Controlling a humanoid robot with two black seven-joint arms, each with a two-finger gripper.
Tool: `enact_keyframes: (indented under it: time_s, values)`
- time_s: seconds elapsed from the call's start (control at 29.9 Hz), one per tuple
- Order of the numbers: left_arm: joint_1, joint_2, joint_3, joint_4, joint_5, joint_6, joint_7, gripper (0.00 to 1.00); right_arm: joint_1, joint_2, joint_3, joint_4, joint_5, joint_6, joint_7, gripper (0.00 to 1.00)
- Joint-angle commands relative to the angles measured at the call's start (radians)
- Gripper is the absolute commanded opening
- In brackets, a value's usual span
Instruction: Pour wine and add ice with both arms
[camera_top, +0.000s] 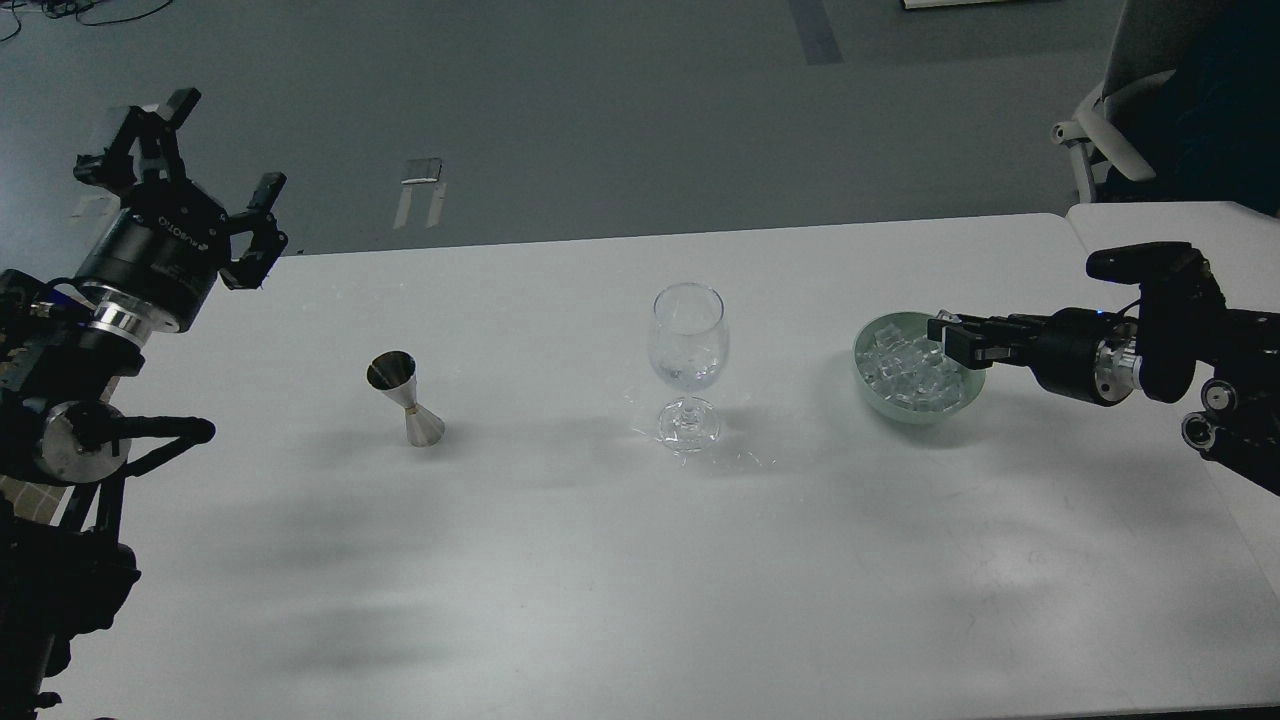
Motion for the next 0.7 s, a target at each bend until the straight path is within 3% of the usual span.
enact_keyframes:
  time_s: [0.0,0.13,0.37,0.53,0.67]
  values:
    - [0.000,0.001,0.000,0.000,0.000,0.001,0.000,0.98,0.067,-0.103,-0.001,0.130,0.047,0.020,0.001,0.28]
    - [-0.001,0.001,0.001,0.000,0.000,0.001,0.000,0.98,0.185,-0.186,-0.003,0.266,0.068,0.066,0.003,0.28]
    - [-0.003,0.003,0.001,0.000,0.000,0.001,0.002,0.98,0.416,-0.172,-0.036,0.336,0.104,0.161,0.003,0.28]
    - [-0.003,0.003,0.001,0.000,0.002,0.001,0.002,0.98,0.685,-0.004,-0.281,0.331,0.123,0.178,0.004,0.28]
    - [-0.003,0.003,0.001,0.000,0.002,0.001,0.002,0.98,0.783,0.098,-0.406,0.320,0.159,0.178,0.006,0.28]
